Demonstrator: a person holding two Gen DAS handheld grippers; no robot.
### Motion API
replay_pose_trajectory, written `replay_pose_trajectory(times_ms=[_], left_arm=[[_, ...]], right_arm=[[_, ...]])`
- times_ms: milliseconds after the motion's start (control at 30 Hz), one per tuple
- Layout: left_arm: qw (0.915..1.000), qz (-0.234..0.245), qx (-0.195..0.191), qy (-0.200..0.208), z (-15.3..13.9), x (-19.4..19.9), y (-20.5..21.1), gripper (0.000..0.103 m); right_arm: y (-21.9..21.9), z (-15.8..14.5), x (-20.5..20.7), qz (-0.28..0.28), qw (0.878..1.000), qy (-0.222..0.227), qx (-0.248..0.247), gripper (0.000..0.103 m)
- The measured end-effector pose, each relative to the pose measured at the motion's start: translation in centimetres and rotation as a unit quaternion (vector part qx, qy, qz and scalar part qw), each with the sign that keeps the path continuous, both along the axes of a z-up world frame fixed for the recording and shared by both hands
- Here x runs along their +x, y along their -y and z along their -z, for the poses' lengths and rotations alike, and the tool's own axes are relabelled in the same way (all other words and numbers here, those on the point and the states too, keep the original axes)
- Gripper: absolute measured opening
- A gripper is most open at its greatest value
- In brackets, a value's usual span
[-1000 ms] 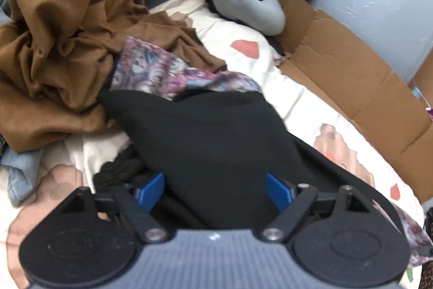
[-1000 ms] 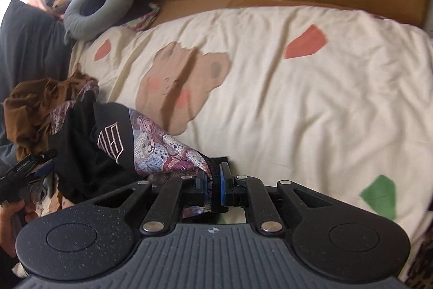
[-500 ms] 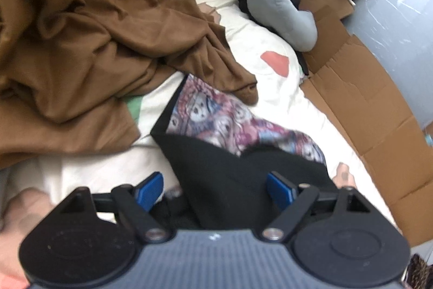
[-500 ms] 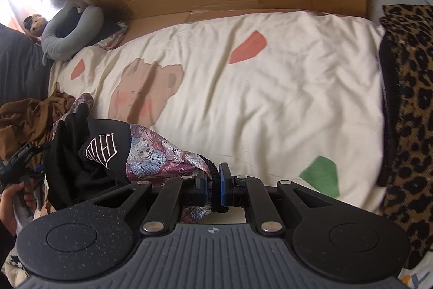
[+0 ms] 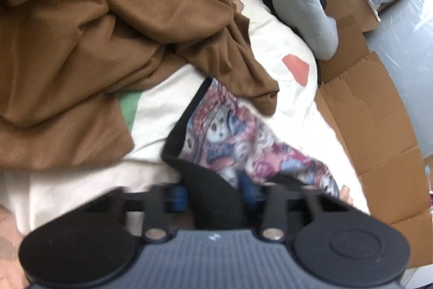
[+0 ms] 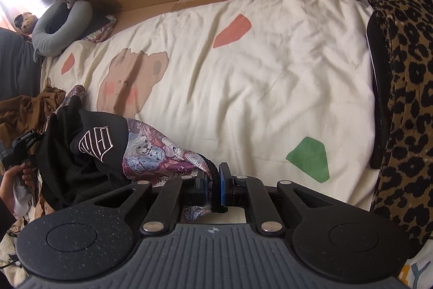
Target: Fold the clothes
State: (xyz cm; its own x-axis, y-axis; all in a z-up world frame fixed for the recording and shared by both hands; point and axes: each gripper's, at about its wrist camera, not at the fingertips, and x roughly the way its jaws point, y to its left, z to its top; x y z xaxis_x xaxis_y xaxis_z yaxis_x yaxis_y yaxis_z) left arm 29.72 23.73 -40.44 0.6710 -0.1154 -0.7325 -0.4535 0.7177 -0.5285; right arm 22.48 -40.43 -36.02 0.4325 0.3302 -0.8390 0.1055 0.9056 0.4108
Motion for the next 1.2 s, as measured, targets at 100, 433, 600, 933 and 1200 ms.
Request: replay_pose_trajectory(times_ms=[100,433,600,933,1200], left_arm=[[0.9998,0.010,0.017,0.006,-0.9,-0.1,0.8,0.006],[0.9987,0.024,0.035,0.027,-5.3,-6.2,0.3,0.005],[0.9987,0.017,0.042,0.025,-8.0,-10.9,-0.5,0.005],[0.9985,-0.006,0.054,-0.004,-11.5,-19.2,-1.4,0.005],[0.9957,-0.035,0.060,-0.061,-12.7,-28.0,-1.9,0.005]], right_arm=[[0.4,0.2,0.0,0.009,1.000,-0.002,0.008,0.006],[1.8,-0.6,-1.6,0.023,1.000,0.004,0.008,0.006],[2.5,-1.2,-2.8,0.031,0.999,0.007,0.013,0.006],[3.8,-2.1,-6.3,0.039,0.999,0.008,0.021,0.006],[4.4,-1.8,-9.8,0.036,0.999,-0.025,0.016,0.006]])
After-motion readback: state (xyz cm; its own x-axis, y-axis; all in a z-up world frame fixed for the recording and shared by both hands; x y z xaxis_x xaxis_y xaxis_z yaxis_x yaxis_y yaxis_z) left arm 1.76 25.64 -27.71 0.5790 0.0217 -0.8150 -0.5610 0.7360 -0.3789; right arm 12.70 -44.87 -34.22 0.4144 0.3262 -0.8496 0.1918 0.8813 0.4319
